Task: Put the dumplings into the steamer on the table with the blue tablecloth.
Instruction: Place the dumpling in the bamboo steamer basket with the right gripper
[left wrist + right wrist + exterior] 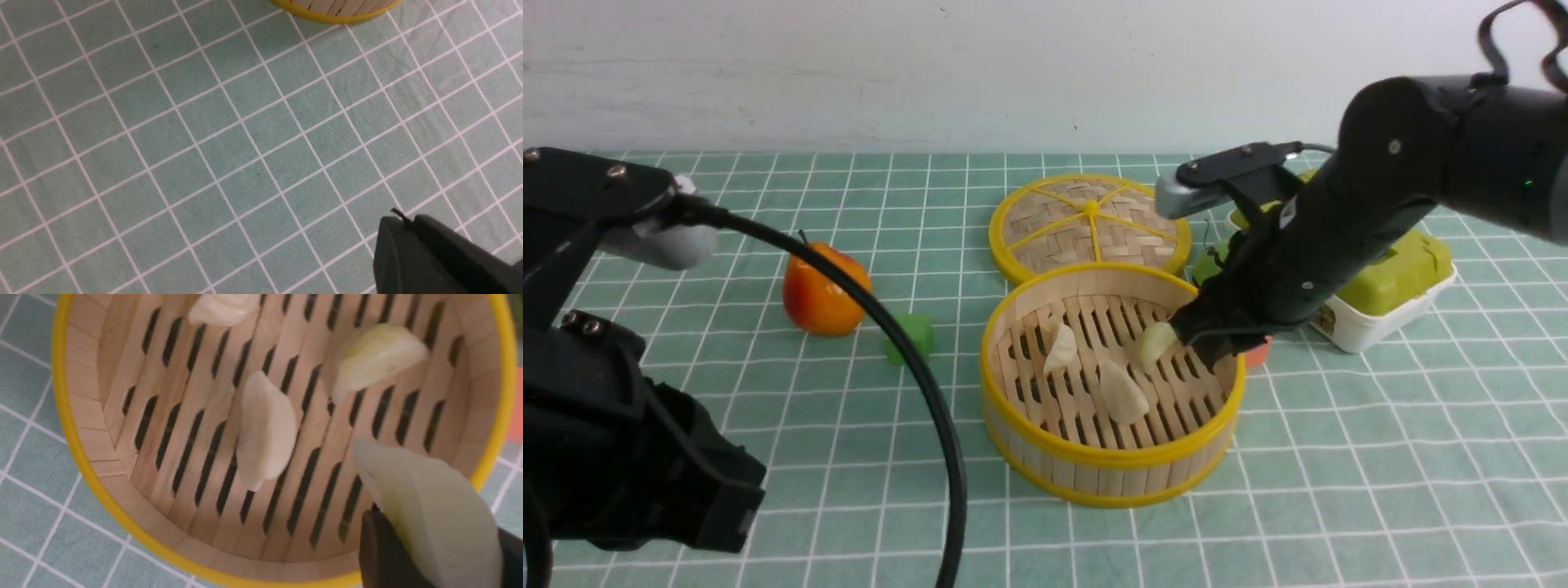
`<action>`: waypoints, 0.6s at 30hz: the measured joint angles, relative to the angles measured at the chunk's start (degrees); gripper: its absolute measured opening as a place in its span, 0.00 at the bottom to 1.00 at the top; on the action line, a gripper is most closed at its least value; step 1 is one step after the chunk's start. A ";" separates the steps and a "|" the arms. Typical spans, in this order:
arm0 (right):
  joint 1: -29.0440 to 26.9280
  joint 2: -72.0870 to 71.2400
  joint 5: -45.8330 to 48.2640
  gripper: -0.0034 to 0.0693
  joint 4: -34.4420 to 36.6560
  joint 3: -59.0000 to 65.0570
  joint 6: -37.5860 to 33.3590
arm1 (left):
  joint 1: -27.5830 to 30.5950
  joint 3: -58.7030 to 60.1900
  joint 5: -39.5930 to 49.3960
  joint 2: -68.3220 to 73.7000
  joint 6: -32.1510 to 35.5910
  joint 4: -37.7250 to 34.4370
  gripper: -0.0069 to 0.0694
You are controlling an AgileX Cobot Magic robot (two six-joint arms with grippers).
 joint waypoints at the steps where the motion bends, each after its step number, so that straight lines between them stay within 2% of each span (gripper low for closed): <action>1: 0.32 1.75 -0.69 0.32 -0.06 0.00 0.00 | 0.00 0.00 0.00 0.00 0.00 0.00 0.12; 6: 0.38 6.41 -2.50 0.32 -0.47 0.00 0.00 | 0.00 0.00 -0.12 0.00 0.00 0.00 0.13; 8: 0.32 7.69 -3.70 0.39 -0.29 0.00 0.00 | 0.00 0.00 -0.20 0.00 0.00 0.00 0.13; 13: 0.32 7.19 -3.24 0.64 -0.30 -0.85 0.00 | 0.00 1.59 -2.65 -0.13 -0.70 0.05 0.13; 16: 0.32 5.07 0.71 0.69 -1.05 -1.95 0.00 | 0.00 4.97 -4.33 -1.73 -1.13 0.05 0.14; 18: 0.32 2.01 3.36 0.67 -1.26 -2.25 0.00 | 0.00 8.10 -5.14 -4.08 -1.90 0.05 0.14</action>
